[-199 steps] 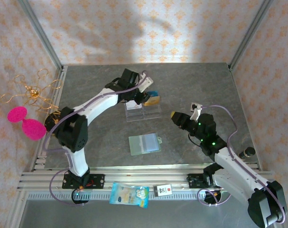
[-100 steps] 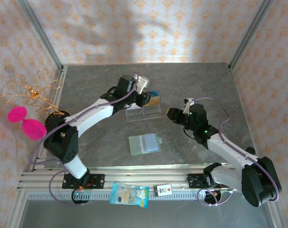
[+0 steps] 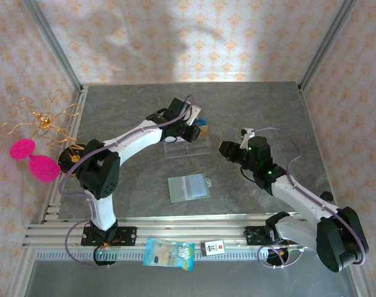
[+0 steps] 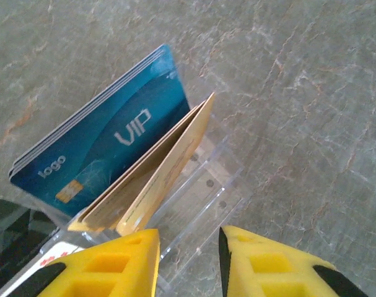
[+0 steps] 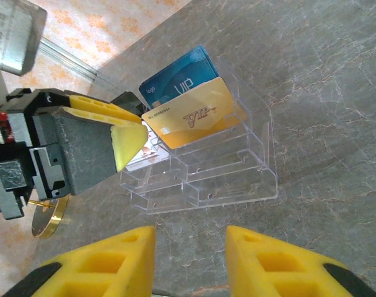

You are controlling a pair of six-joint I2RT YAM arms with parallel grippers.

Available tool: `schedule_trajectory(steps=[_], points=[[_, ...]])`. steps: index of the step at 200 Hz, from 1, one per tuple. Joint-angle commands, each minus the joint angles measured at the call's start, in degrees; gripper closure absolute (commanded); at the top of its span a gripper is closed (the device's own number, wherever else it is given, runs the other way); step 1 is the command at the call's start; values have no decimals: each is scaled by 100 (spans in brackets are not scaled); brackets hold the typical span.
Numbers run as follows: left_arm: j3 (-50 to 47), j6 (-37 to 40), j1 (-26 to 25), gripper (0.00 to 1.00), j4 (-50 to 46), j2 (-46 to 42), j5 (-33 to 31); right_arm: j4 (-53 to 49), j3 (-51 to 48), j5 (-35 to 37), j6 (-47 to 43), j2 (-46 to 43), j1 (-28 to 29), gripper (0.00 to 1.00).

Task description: Take the credit cards out of the card holder

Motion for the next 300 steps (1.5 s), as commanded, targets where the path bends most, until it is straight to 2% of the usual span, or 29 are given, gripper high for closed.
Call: schedule_trajectory(steps=[1, 44, 107, 130, 164, 232, 265, 300], points=[[151, -178, 62, 65, -226, -62, -172, 7, -91, 96, -143, -176, 37, 65], [177, -59, 211, 63, -403, 15, -190, 88, -100, 61, -154, -148, 32, 65], [675, 241, 207, 68, -542, 421, -255, 96, -109, 68, -164, -134, 29, 65], [905, 296, 210, 71, -752, 576, -468, 92, -95, 64, -171, -135, 16, 65], [964, 333, 195, 70, -780, 609, -538, 97, -100, 70, -176, -130, -1, 65], [1035, 501, 72, 80, -827, 687, -384, 97, -109, 54, -177, -121, -19, 65], [1042, 524, 72, 81, -849, 668, -259, 97, -117, 64, -189, -134, -24, 65], [1061, 580, 50, 76, -975, 706, -289, 98, -120, 61, -188, -120, -27, 65]])
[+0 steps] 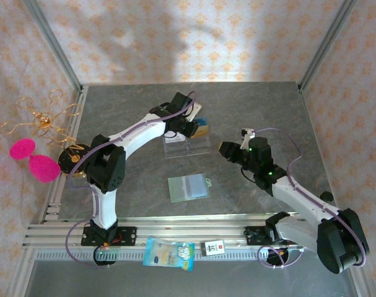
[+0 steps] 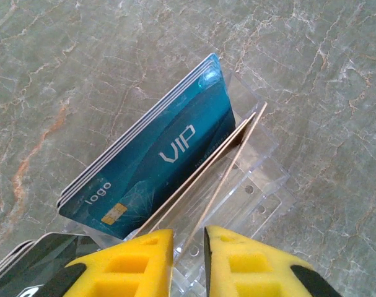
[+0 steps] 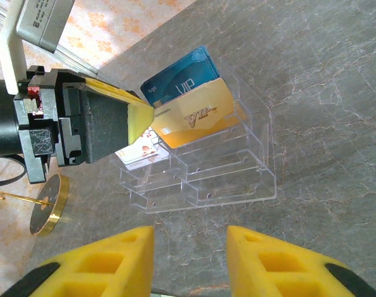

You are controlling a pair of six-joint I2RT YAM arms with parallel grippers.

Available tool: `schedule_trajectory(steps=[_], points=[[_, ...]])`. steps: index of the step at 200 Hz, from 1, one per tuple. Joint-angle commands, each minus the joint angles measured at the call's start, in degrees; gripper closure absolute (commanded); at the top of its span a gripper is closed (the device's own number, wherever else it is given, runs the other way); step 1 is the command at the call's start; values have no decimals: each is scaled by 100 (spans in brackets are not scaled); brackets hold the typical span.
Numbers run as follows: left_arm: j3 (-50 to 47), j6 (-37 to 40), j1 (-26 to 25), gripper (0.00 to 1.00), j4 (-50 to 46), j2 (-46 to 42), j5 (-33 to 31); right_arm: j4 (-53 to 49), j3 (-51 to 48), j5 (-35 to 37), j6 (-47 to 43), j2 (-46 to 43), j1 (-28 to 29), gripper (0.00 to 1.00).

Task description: Take the credit cards out of the card holder

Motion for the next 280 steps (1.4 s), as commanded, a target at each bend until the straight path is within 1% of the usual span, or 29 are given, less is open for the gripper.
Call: schedule_trajectory(steps=[1, 29, 69, 112, 133, 188, 206, 237, 240, 248, 280], points=[[206, 156, -37, 76, -265, 154, 0, 91, -68, 61, -102, -55, -18, 65], [200, 269, -60, 76, -284, 152, -83, 90, -67, 61, -108, -49, -23, 64], [343, 631, -140, 88, -465, 223, -38, 82, -58, 63, -107, -31, -23, 64], [342, 926, -218, 94, -569, 94, -3, 90, -58, 66, -107, -7, -23, 64], [359, 1026, -234, 100, -664, 90, -56, 108, -58, 52, -101, 6, -23, 64], [401, 1209, -261, 100, -825, -64, 106, 88, -50, 54, -119, -10, -29, 64], [477, 1201, -261, 100, -1083, -88, 54, 79, -41, 58, -116, -28, -28, 64], [294, 1033, -263, 100, -1140, -225, -111, 86, -28, 37, -97, -40, -32, 64], [291, 1018, -263, 100, -1162, -372, -121, 90, -32, 34, -96, -39, -24, 64], [296, 984, -263, 100, -1225, -424, -130, 85, -33, 28, -98, -46, -24, 64], [85, 902, -263, 100, -917, -724, -26, 81, -48, 26, -89, -92, -23, 64]])
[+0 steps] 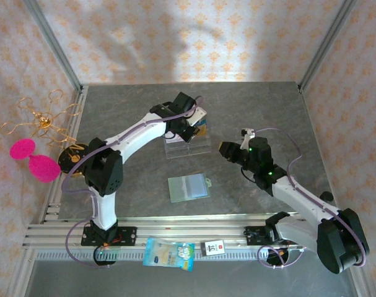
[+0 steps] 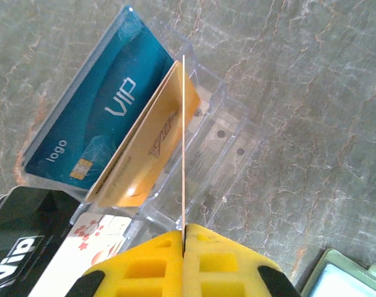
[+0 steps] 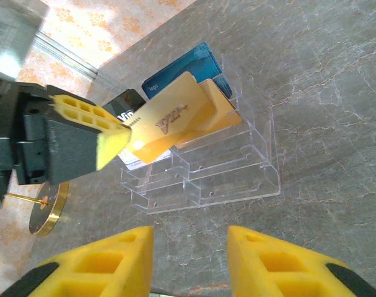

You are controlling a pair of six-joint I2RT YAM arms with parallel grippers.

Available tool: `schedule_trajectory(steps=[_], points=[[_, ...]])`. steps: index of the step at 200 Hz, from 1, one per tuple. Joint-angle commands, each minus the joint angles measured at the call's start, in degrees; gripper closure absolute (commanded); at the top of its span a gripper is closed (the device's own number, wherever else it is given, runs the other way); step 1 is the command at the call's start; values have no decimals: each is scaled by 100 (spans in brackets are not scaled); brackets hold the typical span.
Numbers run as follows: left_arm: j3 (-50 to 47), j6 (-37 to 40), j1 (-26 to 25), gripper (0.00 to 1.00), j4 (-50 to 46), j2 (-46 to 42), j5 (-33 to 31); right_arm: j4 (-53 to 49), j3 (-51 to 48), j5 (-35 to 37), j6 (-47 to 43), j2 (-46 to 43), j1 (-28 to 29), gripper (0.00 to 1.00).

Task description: Take the credit cards out of the card holder

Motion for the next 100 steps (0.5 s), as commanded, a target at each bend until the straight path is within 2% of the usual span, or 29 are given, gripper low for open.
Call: schedule_trajectory(steps=[1, 24, 69, 82, 100], points=[[-186, -74, -47, 100, 47, -452, -26, 81, -49, 33, -68, -94, -28, 64], [-539, 276, -46, 100, 574, -760, -21, 73, -67, 43, -76, -132, -26, 64], [-1951, 1795, 16, 100, 2546, -1761, 1076, 82, -75, 8, -88, -133, -33, 65], [-1873, 1976, 164, 100, 2592, -1732, 1323, 105, -119, 27, -71, -155, -54, 65], [-1452, 2290, 378, 100, 2111, -1405, 1571, 82, -136, 26, -89, -156, -71, 65]])
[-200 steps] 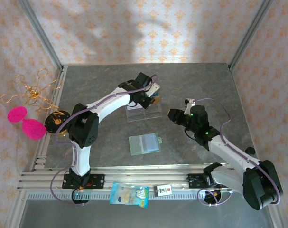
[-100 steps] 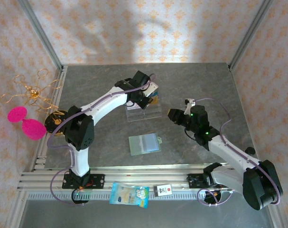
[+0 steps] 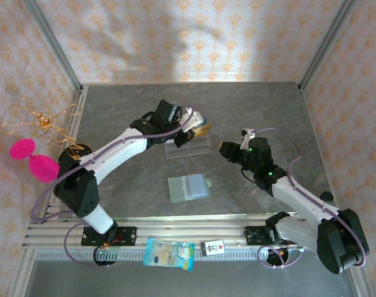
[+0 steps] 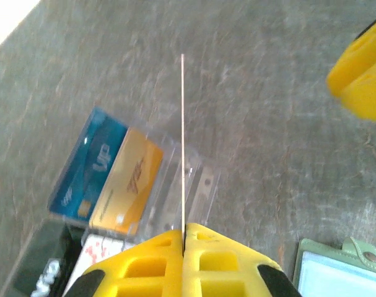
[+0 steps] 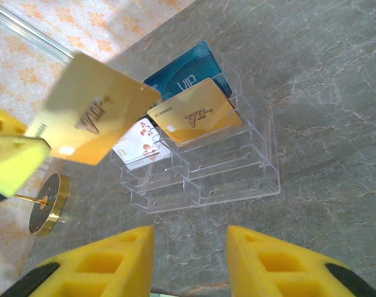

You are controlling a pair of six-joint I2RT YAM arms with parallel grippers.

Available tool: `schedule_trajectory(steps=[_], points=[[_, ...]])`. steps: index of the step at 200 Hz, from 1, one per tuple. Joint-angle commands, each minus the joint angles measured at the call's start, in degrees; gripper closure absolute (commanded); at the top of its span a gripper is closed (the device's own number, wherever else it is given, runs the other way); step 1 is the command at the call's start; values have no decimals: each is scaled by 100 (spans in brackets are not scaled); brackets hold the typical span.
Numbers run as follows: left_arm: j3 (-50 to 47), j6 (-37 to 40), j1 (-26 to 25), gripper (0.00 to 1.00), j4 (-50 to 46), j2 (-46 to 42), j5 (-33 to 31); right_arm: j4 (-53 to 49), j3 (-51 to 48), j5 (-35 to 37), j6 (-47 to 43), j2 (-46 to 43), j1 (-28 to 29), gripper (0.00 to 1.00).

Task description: Take the credit cards out of the card holder

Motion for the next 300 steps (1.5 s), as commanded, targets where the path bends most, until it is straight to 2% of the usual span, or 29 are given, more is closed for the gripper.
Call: schedule_trajectory(steps=[1, 30, 52, 75, 116, 164, 300], points=[[402, 807, 293, 100, 184, 251, 572, 67, -93, 27, -84, -131, -58, 65], [797, 1555, 346, 100, -481, 655, 548, 6, -106, 113, -111, -135, -77, 65], [865, 1941, 429, 100, -579, 776, 575, 34, -153, 201, -116, -122, -83, 65], [916, 2153, 615, 100, -600, 828, 871, 60, -163, 289, -136, -113, -98, 65], [1149, 2549, 682, 100, -993, 1116, 907, 32, -120, 394, -156, -47, -187, 65], [1293, 2705, 688, 100, -1104, 1430, 951, 14, -15, 434, -182, 133, -213, 65], [1867, 2693, 709, 100, -1310, 2128, 487, 66, -5, 354, -183, 273, -257, 65]])
